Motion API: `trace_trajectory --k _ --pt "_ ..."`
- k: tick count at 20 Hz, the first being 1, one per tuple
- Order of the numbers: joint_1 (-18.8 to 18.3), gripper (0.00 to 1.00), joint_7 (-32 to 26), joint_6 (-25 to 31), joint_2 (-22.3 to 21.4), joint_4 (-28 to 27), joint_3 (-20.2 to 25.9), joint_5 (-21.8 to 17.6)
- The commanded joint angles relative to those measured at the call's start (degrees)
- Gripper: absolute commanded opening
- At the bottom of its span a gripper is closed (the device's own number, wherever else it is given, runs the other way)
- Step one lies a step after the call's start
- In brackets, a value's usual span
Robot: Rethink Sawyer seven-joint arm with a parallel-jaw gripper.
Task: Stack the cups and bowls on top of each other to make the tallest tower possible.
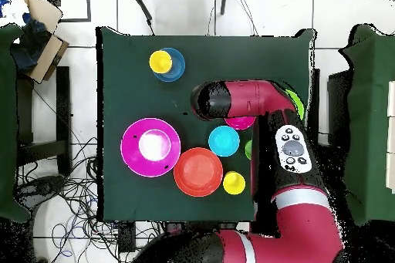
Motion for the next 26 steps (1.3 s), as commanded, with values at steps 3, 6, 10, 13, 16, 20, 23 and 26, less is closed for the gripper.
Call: trace_trajectory --k 3,6,10,13,16,20,23,26 --pt "1.57 1.00 -5.11 -0.90 4.41 1.74 2.45 -3.50" --pt "2.24 1.00 -4.10 -2.19 5.88 0.89 1.32 -4.70" --pt "4.16 1.00 -1.60 -3.20 7.52 -0.78 -1.25 -6.40" --pt "4.89 1.00 -0.72 -3.86 8.56 -1.56 -2.69 -7.24" --pt "5.88 1.00 0.19 -3.75 8.64 -1.81 -4.24 -7.66" --pt "6.42 1.00 -0.35 -2.85 7.46 -1.39 -5.31 -7.37" --pt "6.44 1.00 -1.40 -1.45 6.13 -1.11 -5.20 -6.40" --pt "5.75 1.00 -3.25 -0.32 4.93 -0.80 -4.09 -5.34"
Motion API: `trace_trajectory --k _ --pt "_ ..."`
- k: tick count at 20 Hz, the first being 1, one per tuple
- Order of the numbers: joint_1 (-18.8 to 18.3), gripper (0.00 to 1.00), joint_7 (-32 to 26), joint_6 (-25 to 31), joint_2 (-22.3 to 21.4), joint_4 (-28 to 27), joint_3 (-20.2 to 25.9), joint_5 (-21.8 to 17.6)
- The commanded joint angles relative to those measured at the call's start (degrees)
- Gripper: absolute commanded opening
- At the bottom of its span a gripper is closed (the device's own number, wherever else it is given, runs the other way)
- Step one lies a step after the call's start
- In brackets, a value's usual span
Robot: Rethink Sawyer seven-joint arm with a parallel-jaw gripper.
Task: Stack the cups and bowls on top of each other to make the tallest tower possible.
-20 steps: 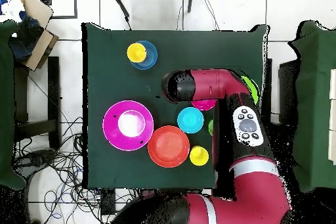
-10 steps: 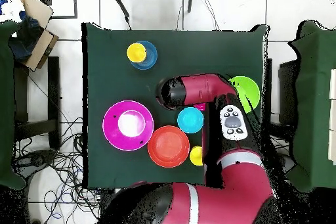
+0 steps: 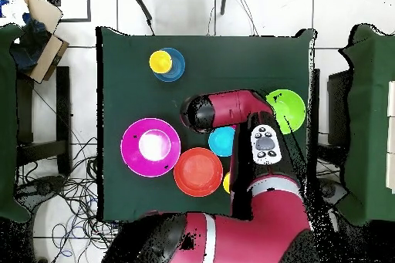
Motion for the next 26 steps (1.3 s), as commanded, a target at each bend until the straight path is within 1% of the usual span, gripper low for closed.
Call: trace_trajectory --k 1,5,8,10,15,18,22,23,26 --pt "-0.34 1.00 -4.23 0.02 -0.82 0.11 2.43 -1.65" --pt "-1.11 1.00 -5.70 1.91 -3.84 2.20 4.14 0.08" --pt "-1.46 1.00 -6.24 2.38 -4.67 2.91 4.64 0.35" --pt "-1.41 1.00 -6.02 2.09 -4.01 2.23 4.27 -0.19" --pt "-2.07 1.00 -5.86 -1.13 -0.61 0.55 4.13 -2.01" --pt "-1.87 1.00 -5.25 -2.37 0.71 -0.04 3.82 -2.63" --pt "-1.69 1.00 -4.28 -5.00 3.55 -1.72 3.24 -3.85" --pt "-1.82 1.00 -4.24 -5.88 4.96 -2.79 3.29 -4.15" --pt "-1.32 1.00 -3.48 -7.25 6.98 -4.51 2.37 -4.85"
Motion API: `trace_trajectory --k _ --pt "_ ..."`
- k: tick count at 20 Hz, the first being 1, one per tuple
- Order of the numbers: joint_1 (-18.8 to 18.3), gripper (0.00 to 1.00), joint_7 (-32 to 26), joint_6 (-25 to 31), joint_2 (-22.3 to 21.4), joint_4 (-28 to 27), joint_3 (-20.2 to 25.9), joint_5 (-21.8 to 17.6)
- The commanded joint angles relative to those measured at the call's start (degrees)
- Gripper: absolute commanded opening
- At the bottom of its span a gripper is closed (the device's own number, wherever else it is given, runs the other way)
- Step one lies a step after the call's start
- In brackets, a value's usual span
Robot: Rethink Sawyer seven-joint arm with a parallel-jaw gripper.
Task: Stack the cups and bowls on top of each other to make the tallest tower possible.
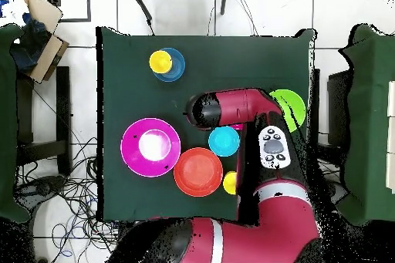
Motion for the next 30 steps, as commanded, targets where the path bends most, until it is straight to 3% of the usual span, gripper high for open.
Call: trace_trajectory --k 1,10,18,19,21,25,30 --pt "0.59 1.00 -2.60 -6.24 8.32 -5.05 1.30 -5.73" --pt "4.59 1.00 1.03 -7.90 10.48 -7.87 -4.19 -5.96" --pt "4.77 1.00 0.33 -8.00 11.18 -8.23 -4.78 -4.03" --pt "4.06 0.00 -0.27 -8.38 11.07 -7.71 -3.98 -3.32" --pt "2.19 0.00 -2.36 -7.04 10.30 -6.56 -1.58 -1.98" --pt "3.22 0.00 -1.88 -1.16 5.67 -4.36 -1.61 1.04" --pt "1.72 0.00 -5.98 8.04 1.38 -4.29 2.12 5.97"
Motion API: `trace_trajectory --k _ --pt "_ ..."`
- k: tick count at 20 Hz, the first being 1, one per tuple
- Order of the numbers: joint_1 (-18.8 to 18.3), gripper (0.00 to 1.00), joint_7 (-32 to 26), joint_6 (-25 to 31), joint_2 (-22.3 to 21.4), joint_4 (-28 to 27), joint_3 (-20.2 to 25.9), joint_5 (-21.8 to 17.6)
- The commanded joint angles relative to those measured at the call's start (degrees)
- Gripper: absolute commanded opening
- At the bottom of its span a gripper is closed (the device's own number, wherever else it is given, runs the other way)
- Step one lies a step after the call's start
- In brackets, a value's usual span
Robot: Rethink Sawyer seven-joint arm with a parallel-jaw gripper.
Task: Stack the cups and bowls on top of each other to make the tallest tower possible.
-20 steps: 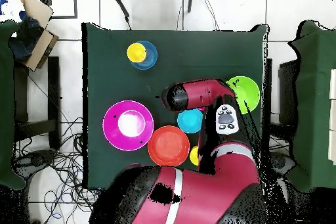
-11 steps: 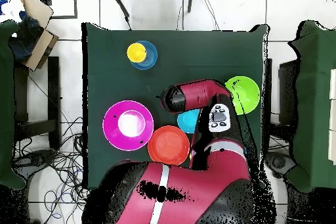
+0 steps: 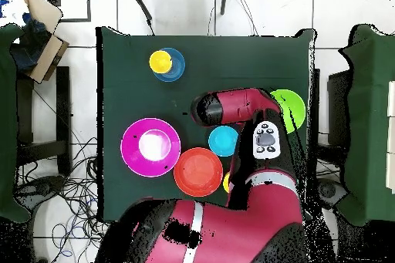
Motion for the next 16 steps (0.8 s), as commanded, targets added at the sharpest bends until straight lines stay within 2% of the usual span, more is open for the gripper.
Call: trace_trajectory --k 1,4,7,10,13,16 --pt "-1.07 0.00 -6.16 13.50 -3.88 0.54 8.26 5.57" --pt "0.48 0.00 -5.45 19.84 -4.42 -3.69 8.39 8.03" --pt "2.55 0.00 -2.11 21.94 -2.22 -8.93 7.90 9.43" --pt "4.88 0.00 1.92 21.85 2.17 -15.95 7.59 10.48" --pt "5.83 0.00 3.04 23.53 5.53 -21.77 7.87 11.70" --pt "7.52 0.00 4.29 28.93 8.50 -30.15 6.73 12.28"
